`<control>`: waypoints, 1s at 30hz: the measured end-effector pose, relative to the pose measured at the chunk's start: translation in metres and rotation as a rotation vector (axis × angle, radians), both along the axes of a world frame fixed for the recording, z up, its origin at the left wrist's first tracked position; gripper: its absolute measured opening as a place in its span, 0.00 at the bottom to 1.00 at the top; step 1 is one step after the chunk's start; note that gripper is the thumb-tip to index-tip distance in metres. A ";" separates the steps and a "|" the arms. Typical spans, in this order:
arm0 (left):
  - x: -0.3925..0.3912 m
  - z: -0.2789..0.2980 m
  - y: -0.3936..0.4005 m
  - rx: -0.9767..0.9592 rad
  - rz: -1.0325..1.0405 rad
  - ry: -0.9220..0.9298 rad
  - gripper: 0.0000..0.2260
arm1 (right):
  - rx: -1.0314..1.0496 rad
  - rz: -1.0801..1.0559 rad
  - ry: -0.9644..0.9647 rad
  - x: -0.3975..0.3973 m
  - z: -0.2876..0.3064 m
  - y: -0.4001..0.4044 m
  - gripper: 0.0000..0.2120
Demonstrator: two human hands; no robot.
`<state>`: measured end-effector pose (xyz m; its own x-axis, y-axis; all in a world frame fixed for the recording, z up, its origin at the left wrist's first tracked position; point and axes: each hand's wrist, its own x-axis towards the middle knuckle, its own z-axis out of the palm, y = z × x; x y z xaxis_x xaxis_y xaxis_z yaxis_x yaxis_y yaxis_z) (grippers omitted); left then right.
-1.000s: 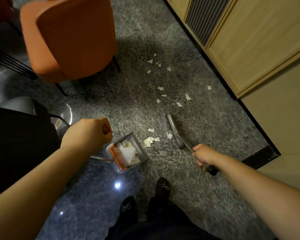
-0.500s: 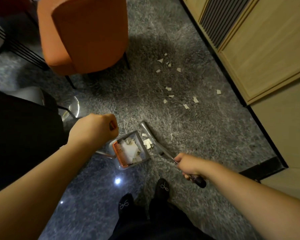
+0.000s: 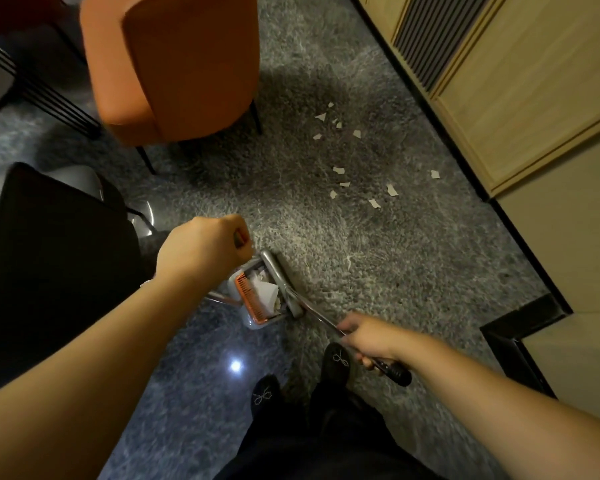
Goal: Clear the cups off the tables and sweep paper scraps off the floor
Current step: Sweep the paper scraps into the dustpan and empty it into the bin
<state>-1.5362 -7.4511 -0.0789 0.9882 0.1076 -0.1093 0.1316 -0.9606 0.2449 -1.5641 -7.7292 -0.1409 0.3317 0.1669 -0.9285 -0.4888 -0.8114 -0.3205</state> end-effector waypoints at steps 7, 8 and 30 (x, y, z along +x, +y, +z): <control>-0.041 0.011 0.039 -0.074 0.094 0.015 0.05 | 0.015 -0.202 -0.028 -0.022 0.026 0.003 0.17; -0.046 0.014 0.041 -0.081 0.106 0.024 0.06 | 0.017 -0.234 -0.038 -0.024 0.031 0.004 0.17; 0.094 0.047 -0.007 -0.131 0.153 -0.052 0.03 | 0.055 -0.675 -0.212 0.087 0.053 -0.076 0.17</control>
